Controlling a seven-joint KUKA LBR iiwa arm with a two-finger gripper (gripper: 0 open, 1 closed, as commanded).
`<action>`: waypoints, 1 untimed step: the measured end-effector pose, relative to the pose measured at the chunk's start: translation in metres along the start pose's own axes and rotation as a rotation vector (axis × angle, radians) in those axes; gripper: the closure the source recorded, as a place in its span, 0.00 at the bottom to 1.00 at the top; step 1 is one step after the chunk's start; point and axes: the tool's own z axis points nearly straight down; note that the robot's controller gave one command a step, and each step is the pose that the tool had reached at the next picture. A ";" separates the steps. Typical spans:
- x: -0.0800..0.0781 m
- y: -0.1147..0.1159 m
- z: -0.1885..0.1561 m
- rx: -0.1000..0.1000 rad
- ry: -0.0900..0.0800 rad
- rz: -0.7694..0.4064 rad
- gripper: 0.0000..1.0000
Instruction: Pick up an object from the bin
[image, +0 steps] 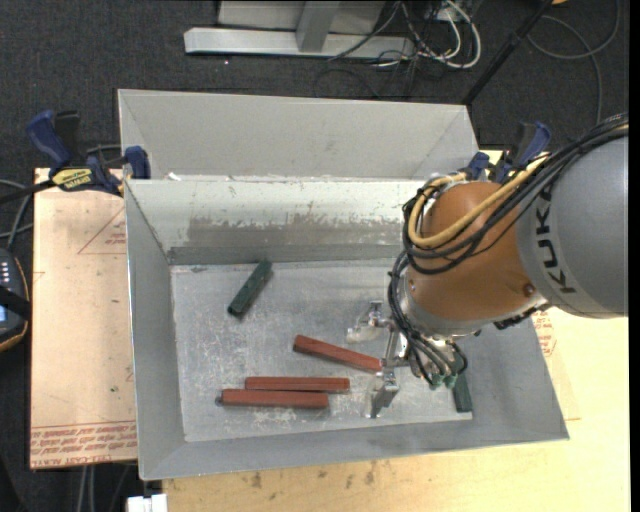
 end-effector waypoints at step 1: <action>-0.006 0.060 0.074 0.000 -0.007 -0.076 0.00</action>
Offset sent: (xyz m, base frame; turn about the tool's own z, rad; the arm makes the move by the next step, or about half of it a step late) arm 0.0116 0.0788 -0.0176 0.0414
